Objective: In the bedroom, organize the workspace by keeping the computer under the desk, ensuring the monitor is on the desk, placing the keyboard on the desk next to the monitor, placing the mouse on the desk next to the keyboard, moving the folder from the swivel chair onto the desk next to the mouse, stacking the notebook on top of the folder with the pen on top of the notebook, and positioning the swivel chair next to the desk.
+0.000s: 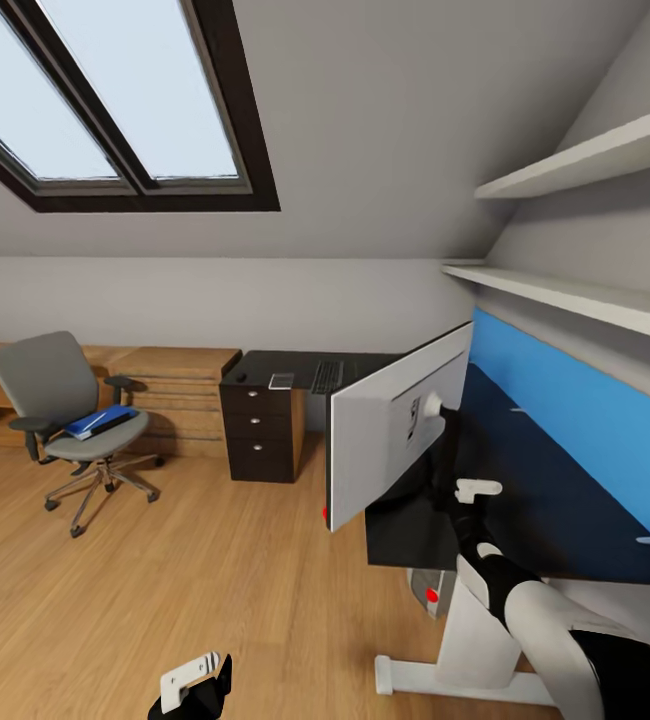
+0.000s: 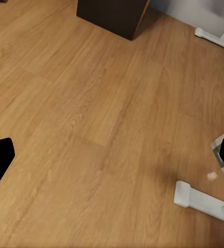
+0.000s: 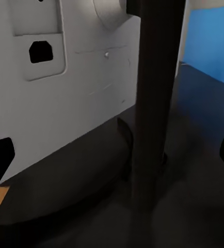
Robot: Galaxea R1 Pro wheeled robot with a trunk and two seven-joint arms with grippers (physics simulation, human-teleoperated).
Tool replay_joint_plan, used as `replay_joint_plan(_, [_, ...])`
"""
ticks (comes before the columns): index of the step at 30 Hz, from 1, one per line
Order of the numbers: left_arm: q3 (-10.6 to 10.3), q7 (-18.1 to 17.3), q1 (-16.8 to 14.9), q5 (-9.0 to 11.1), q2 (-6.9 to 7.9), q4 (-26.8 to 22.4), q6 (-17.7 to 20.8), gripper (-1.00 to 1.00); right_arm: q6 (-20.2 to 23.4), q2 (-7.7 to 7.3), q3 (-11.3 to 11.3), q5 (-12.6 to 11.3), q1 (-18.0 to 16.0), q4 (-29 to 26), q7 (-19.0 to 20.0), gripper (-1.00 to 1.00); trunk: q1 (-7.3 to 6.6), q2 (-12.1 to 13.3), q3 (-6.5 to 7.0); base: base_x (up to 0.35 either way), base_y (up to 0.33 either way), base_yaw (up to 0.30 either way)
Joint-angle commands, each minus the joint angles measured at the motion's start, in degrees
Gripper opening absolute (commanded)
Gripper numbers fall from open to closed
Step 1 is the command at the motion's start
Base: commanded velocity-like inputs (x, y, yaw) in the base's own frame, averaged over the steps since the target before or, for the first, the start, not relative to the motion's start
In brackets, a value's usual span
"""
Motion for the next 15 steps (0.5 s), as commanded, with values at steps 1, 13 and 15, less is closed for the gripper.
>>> replay_joint_plan(1, [-0.41,0.48,-0.06,0.49,0.10,-0.02,-0.33,1.00,-0.15,-0.04,-0.28,1.01,-0.06,0.06,-0.29,1.00,0.23,-0.47,-0.26,0.000,0.000,0.000])
replay_joint_plan(13, [-0.41,0.53,-0.06,0.50,0.10,0.01,-0.33,1.00,-0.10,-1.63,-0.29,2.59,-0.06,0.01,-0.30,1.00,2.21,-4.08,-1.87,0.000,0.000,0.000])
replay_joint_plan(15, [-0.41,0.53,-0.06,0.50,0.10,0.02,-0.33,1.00,-0.07,-1.85,-0.30,2.61,-0.06,0.03,-0.30,1.00,2.21,-4.08,-1.87,0.000,0.000,0.000])
